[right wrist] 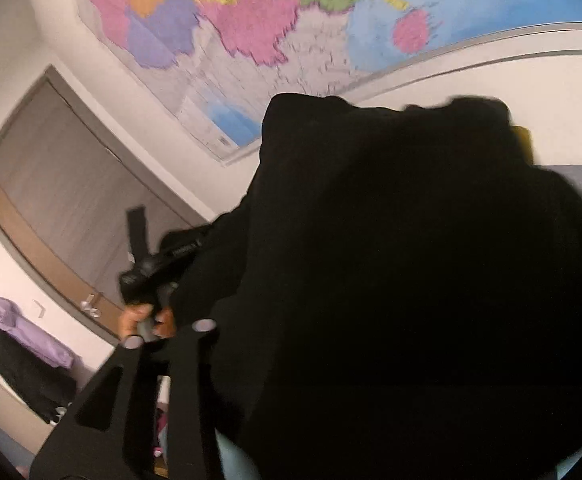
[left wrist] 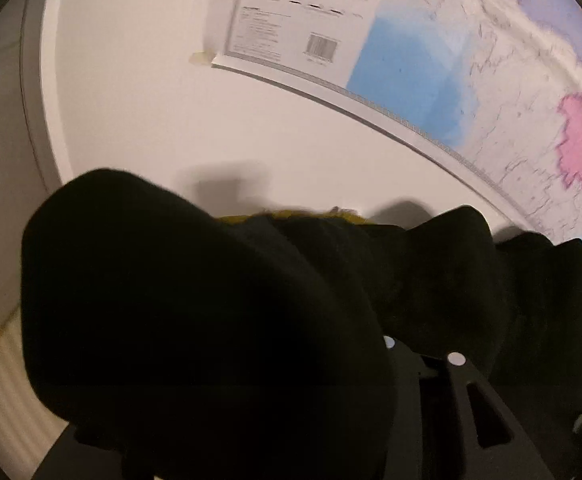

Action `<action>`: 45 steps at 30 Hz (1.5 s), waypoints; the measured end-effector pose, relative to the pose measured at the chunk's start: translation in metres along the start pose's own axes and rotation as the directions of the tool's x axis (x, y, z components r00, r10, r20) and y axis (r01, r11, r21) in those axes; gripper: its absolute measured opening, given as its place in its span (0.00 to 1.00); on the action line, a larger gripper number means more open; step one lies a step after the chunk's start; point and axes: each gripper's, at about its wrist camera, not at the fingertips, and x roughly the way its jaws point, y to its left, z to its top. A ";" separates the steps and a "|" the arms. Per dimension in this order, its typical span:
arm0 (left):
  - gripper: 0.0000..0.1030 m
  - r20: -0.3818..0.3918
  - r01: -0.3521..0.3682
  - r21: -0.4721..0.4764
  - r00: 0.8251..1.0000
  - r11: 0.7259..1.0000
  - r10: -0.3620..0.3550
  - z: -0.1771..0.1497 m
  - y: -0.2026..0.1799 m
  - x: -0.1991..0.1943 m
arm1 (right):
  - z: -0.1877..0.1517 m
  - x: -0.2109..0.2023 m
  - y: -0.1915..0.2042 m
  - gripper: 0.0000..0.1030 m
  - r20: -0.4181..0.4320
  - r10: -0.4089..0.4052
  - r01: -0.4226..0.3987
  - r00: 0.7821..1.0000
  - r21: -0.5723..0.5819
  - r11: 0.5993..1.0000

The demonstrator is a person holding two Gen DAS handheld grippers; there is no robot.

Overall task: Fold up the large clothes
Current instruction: 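Carry the black bundle with both grippers toward the olive-green stack, then lower the black bundle onto the olive-green stack with both grippers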

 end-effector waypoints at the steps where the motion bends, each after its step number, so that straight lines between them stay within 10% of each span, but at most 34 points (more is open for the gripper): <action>1: 0.38 0.007 0.016 -0.003 1.000 1.000 -0.016 0.000 0.003 -0.004 | -0.001 -0.012 0.000 0.52 0.004 0.000 0.000 1.000 -0.002 1.000; 9: 0.47 0.031 -0.048 0.054 0.998 0.997 0.046 0.002 -0.010 -0.009 | 0.000 -0.085 -0.024 0.58 0.087 -0.060 0.056 0.994 0.045 0.997; 13: 0.45 0.033 -0.072 0.071 0.997 0.995 0.070 0.013 -0.019 -0.007 | 0.000 -0.099 -0.025 0.22 0.118 -0.010 0.006 0.993 0.040 0.999; 18: 0.50 0.029 -0.085 0.079 0.996 0.993 0.083 0.019 -0.021 0.001 | -0.018 -0.106 0.004 0.19 0.128 -0.056 0.068 0.990 -0.086 0.994; 32: 0.79 0.245 -0.259 0.140 0.944 0.956 0.220 -0.027 -0.026 -0.071 | -0.034 -0.114 0.011 0.45 0.078 -0.240 0.251 0.968 -0.201 0.947; 45: 0.83 0.325 -0.219 0.267 0.937 0.939 0.126 -0.051 -0.068 -0.129 | -0.010 -0.142 0.038 0.53 0.209 -0.272 0.323 0.939 -0.270 0.907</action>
